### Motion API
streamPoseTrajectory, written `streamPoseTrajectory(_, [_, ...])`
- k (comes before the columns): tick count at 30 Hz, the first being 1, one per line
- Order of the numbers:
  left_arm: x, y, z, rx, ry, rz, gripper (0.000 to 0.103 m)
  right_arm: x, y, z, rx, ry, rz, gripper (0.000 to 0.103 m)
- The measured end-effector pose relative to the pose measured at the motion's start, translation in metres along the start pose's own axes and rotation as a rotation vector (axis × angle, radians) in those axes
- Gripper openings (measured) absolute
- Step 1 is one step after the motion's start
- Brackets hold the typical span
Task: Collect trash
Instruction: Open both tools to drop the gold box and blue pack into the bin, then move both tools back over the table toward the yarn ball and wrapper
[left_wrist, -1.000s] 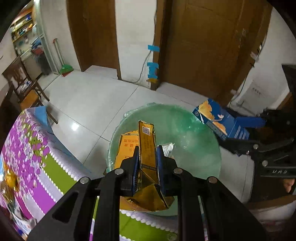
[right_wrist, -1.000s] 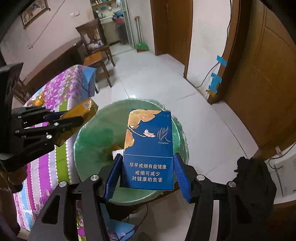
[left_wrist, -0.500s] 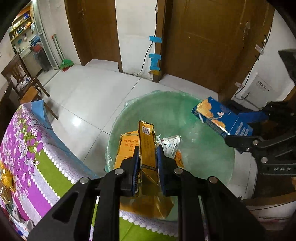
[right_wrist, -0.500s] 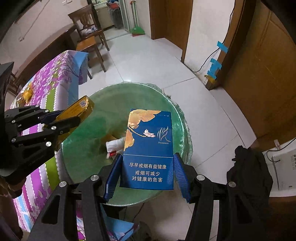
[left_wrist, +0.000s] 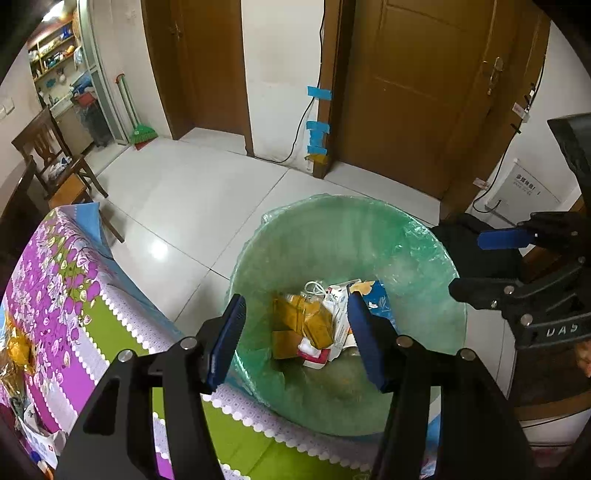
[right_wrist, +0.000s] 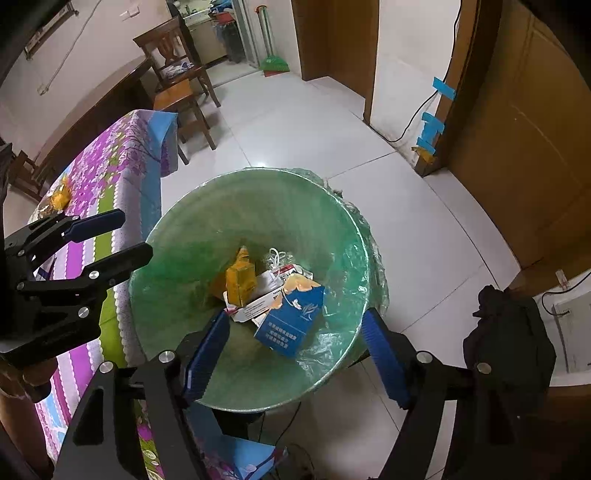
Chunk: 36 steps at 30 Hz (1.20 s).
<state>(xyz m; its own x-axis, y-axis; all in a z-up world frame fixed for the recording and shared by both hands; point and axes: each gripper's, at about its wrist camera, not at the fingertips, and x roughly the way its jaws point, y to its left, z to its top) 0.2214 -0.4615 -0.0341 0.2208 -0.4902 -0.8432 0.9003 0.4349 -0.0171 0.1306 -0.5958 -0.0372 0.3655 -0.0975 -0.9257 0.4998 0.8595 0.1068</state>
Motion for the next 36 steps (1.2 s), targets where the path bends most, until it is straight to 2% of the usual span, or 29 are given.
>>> streamPoseTrajectory(9, [-0.002, -0.002, -0.008, 0.014, -0.003, 0.034, 0.055, -0.005, 0.0, -0.006, -0.011, -0.009, -0.024, 0.075])
streamPoseTrajectory(15, [-0.008, -0.005, -0.016, 0.021, -0.034, 0.132, 0.055, -0.004, 0.006, -0.012, -0.028, -0.027, -0.042, 0.075])
streamPoseTrajectory(17, [-0.013, -0.006, -0.022, 0.013, -0.067, 0.191, 0.062, -0.007, 0.009, -0.016, -0.031, -0.062, -0.061, 0.077])
streamPoseTrajectory(19, [-0.018, -0.008, -0.029, 0.015, -0.104, 0.236, 0.066, -0.01, 0.011, -0.019, -0.024, -0.094, -0.074, 0.091])
streamPoseTrajectory(21, [-0.022, -0.011, -0.036, 0.019, -0.133, 0.259, 0.069, -0.015, 0.012, -0.024, -0.011, -0.148, -0.084, 0.098])
streamPoseTrajectory(28, [-0.036, 0.0, -0.061, -0.067, -0.182, 0.303, 0.076, -0.03, 0.01, -0.039, 0.03, -0.26, -0.036, 0.098])
streamPoseTrajectory(32, [-0.044, 0.005, -0.078, -0.075, -0.206, 0.347, 0.081, -0.045, 0.007, -0.05, 0.091, -0.334, -0.036, 0.098])
streamPoseTrajectory(36, [-0.056, 0.011, -0.096, -0.116, -0.236, 0.327, 0.086, -0.059, 0.004, -0.059, 0.14, -0.391, -0.014, 0.098])
